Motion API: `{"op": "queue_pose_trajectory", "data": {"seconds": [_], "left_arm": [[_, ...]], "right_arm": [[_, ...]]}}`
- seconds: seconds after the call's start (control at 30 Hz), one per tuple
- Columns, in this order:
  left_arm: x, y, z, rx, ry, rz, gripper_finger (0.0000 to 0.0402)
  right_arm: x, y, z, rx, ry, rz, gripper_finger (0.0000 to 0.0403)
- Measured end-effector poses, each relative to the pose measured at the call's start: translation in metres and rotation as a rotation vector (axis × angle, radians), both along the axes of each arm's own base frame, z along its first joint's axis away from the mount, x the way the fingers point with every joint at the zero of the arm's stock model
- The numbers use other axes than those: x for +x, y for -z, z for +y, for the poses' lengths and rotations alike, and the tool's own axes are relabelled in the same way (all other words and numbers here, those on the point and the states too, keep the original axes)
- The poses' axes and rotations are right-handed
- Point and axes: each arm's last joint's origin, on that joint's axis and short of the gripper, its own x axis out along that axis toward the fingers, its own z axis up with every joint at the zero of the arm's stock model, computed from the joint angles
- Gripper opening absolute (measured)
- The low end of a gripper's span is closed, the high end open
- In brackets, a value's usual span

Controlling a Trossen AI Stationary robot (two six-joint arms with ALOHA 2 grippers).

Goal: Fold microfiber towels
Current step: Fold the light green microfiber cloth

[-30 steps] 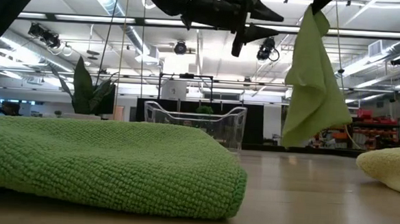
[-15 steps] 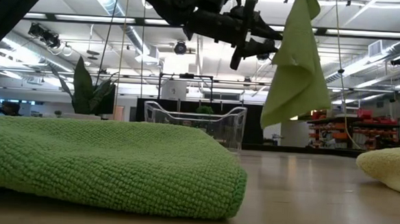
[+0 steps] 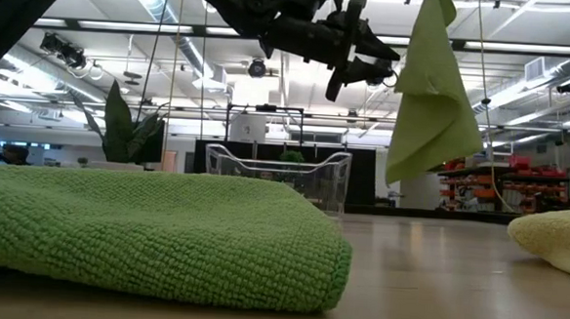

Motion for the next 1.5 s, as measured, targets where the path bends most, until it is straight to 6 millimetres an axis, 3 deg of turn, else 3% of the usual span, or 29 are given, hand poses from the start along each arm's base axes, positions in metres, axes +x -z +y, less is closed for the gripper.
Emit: {"op": "queue_pose_trajectory", "data": {"seconds": [0.83, 1.5], "left_arm": [[0.007, 0.010, -0.003, -0.038, 0.029, -0.003, 0.0145], [0.012, 0.009, -0.023, -0.042, 0.097, -0.011, 0.0045]], "right_arm": [[0.000, 0.000, 0.000, -0.011, -0.013, 0.010, 0.0000], [0.001, -0.001, -0.001, -0.029, -0.009, 0.002, 0.0000]]}}
